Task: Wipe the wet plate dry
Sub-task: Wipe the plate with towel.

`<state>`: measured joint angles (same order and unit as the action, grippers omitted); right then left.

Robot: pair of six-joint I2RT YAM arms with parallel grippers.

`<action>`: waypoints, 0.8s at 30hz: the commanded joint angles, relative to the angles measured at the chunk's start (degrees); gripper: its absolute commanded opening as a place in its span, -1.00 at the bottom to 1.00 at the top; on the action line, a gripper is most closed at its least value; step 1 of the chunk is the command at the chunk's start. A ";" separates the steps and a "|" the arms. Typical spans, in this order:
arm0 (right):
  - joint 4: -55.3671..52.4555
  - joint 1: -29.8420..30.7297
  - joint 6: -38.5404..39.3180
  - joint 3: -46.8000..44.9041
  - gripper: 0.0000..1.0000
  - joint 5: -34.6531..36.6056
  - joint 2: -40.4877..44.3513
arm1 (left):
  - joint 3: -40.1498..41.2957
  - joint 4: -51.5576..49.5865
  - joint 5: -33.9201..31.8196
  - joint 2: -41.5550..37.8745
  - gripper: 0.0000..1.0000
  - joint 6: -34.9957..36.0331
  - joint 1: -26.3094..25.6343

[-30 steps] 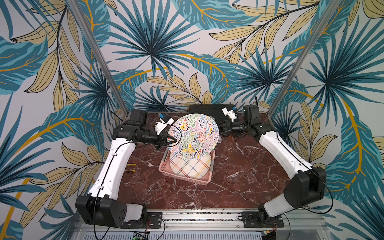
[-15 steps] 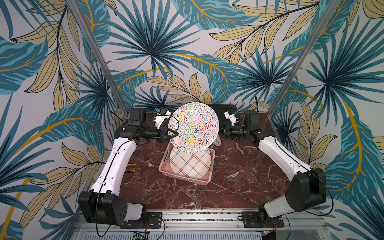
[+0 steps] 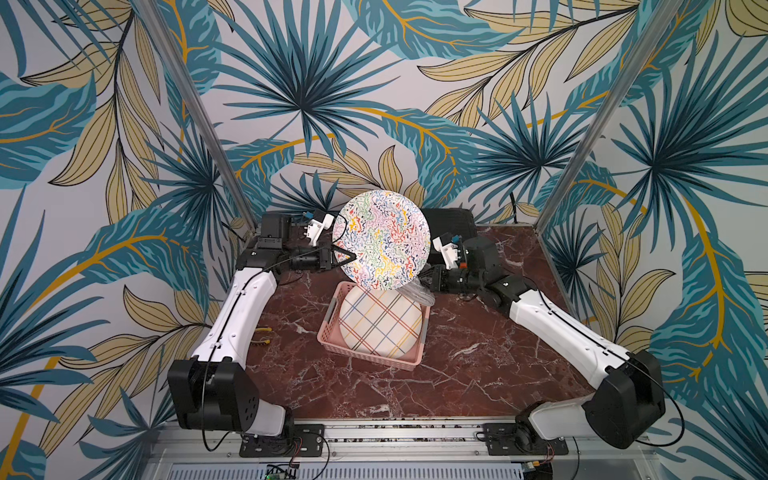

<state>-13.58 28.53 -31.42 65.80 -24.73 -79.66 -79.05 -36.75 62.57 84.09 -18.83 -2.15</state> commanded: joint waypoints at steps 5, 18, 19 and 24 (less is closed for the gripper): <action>9.21 7.19 9.74 -1.60 -1.00 16.12 3.04 | 1.84 -0.18 0.90 2.86 -1.00 -4.85 -0.58; 22.82 16.73 15.58 -5.91 -1.00 32.16 1.53 | 5.99 9.32 6.65 3.53 -1.00 -16.61 -0.58; 23.30 17.11 16.05 -5.72 -1.00 33.50 1.29 | 6.01 9.37 6.83 3.61 -1.00 -16.61 -0.58; 25.18 20.92 16.99 -4.16 -1.00 36.72 -1.42 | 6.04 9.71 7.55 3.75 -1.00 -16.71 -0.60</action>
<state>0.27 48.42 -16.60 59.57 7.11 -79.90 -74.00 -27.44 66.48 87.35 -36.77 -1.98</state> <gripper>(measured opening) 0.054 0.086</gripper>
